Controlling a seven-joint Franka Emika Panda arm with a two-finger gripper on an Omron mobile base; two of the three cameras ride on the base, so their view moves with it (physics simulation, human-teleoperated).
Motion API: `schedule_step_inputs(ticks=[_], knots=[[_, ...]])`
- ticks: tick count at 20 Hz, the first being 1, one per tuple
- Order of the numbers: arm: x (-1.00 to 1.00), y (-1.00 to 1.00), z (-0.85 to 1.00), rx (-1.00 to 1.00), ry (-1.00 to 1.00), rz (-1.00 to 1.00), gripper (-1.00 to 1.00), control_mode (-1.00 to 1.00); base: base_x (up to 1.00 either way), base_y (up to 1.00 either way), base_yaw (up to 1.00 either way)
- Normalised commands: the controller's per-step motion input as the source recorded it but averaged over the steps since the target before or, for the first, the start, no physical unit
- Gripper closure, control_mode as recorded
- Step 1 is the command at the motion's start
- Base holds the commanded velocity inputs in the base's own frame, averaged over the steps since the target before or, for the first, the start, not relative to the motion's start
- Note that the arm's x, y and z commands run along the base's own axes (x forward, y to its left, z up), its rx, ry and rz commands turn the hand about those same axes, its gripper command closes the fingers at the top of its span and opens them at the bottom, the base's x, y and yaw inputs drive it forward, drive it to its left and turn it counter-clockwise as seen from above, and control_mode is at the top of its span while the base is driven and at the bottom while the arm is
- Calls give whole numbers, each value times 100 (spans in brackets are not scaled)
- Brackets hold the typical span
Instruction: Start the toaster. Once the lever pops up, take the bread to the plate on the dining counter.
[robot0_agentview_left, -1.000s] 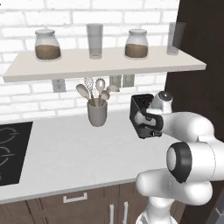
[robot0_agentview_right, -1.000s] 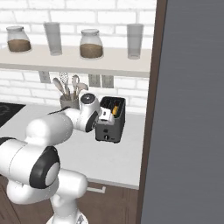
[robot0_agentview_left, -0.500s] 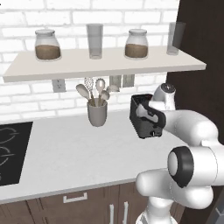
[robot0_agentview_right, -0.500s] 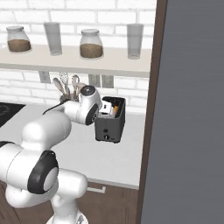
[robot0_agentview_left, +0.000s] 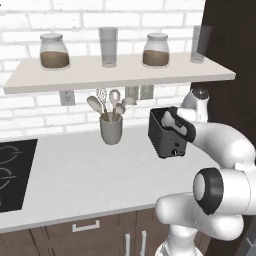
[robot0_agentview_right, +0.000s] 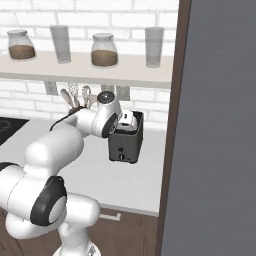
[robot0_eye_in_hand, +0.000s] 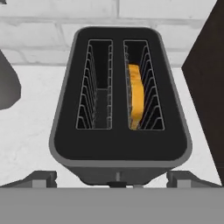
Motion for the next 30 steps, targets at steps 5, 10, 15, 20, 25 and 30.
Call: schedule_step_inputs(ticks=[5,10,15,20,25,30], knots=[[0,-24,19,0,-10,0,-100,-100,0,0,0],[0,-33,0,0,-16,0,-100,-100,0,0,0],[1,-11,-4,0,-8,-1,-100,-100,0,0,0],[13,0,0,0,-7,0,-100,-100,0,0,0],[19,0,0,0,-3,0,-100,-100,0,0,0],[13,0,-5,0,0,0,-100,-100,0,0,0]])
